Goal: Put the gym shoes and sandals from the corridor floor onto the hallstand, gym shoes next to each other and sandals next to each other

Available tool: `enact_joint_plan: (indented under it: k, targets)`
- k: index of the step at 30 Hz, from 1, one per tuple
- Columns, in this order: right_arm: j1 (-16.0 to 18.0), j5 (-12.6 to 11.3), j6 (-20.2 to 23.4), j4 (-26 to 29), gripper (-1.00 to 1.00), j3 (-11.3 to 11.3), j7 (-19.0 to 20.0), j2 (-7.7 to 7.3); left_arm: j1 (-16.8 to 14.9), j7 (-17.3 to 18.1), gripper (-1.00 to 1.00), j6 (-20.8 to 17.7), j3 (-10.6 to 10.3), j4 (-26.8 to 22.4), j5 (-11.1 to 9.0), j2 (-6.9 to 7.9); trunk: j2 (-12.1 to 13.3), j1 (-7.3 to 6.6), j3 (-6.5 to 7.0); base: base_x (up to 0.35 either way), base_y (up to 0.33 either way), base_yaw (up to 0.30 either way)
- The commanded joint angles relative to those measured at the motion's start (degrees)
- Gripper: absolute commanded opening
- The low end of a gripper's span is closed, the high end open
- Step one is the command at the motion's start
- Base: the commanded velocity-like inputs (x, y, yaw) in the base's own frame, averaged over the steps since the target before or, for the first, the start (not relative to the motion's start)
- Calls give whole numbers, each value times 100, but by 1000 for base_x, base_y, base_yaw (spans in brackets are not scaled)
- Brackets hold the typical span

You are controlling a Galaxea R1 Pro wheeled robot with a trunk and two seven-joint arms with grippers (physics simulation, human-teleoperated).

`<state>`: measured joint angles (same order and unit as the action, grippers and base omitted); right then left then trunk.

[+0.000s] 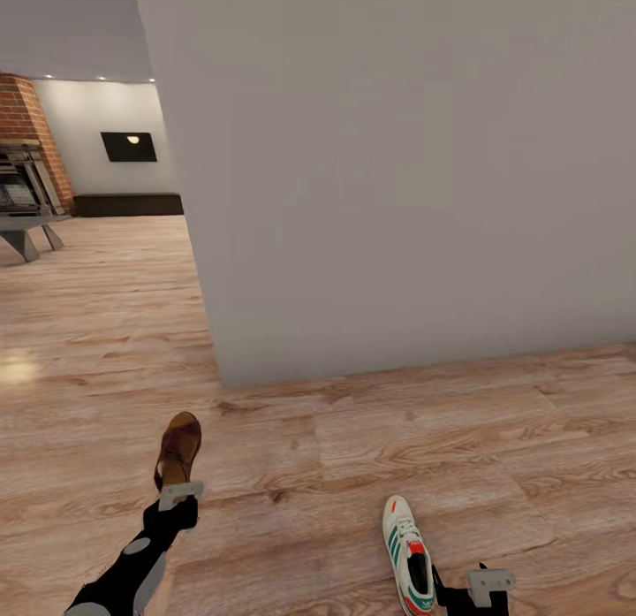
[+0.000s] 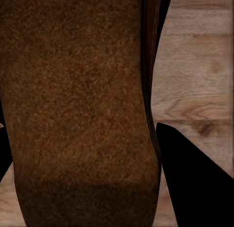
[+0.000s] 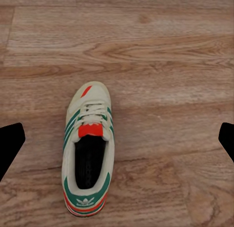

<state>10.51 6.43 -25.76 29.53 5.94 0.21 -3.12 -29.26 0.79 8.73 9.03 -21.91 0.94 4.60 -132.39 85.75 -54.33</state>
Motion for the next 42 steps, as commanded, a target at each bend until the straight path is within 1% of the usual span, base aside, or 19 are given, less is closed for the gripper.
enact_joint_plan:
  k: [1, 3, 6, 11, 19, 24, 26, 27, 30, 32, 34, 35, 36, 39, 42]
  targets:
    - [3, 60, -17, 1, 100, 30, 3, 4, -85, 14, -100, -44, 28, -4, 20, -28, -2, -1, -5, 0, 0, 5]
    - [3, 60, -17, 9, 100, 30, 4, 4, -166, 21, -100, -88, 19, -11, 29, -143, -2, -1, -5, 0, 0, 2]
    - [3, 60, -17, 15, 100, 30, 5, 4, -203, 20, -100, -115, 8, -14, 51, -275, -2, -1, -5, 71, -32, 1]
    - [3, 60, -17, 19, 100, 30, 5, 4, -206, 18, -100, -120, 2, -6, 67, -333, -2, -1, -5, 209, -111, 0]
    - [3, 60, -16, 23, 100, 22, -3, 26, -214, 34, -100, -124, -42, -23, 81, -343, -2, -1, -6, 56, -29, 3]
    - [3, 60, -3, 26, 100, 21, -4, 76, -352, 147, -100, -175, -66, -27, 81, -369, -202, 109, -124, 1, 0, 149]
    - [3, 60, 10, 30, 100, 21, -8, 86, -426, 288, -100, -223, -64, -26, 81, -381, -283, 153, -174, 0, 0, 172]
    - [3, 60, 42, 35, 100, 21, -13, 91, -489, 397, -100, -299, -65, -25, 85, -414, -323, 175, -198, 0, 0, 176]
    - [3, 60, 133, 43, 100, 21, -21, 96, -581, 501, -100, -433, -65, -24, 87, -470, -443, 241, -274, 0, 0, 177]
    - [1, 57, 269, 68, 100, 21, -26, 98, -636, 562, -100, -538, -65, -24, 92, -517, -523, 284, -324, 0, 0, 179]
    - [23, 55, 575, 177, 100, 21, -22, 100, -671, 604, -100, -608, -70, -29, 115, -571, -603, 328, -375, 0, 0, 179]
    - [29, 54, 652, 214, 100, 21, -20, 100, -676, 609, -100, -619, -73, -31, 127, -578, -644, 350, -400, 0, 0, 179]
    - [42, 56, 855, 332, 100, 23, -12, 102, -685, 619, -100, -644, -102, -34, 180, -591, -684, 372, -425, 0, 0, 179]
    - [52, 57, 1025, 435, 100, 23, -7, 102, -692, 596, -100, -662, -166, -33, 256, -614, -804, 438, -501, 0, 0, 179]
    - [53, 59, 1074, 449, 100, 22, -5, 101, -694, 587, -100, -667, -218, -33, 278, -623, -924, 504, -577, 0, 0, 179]
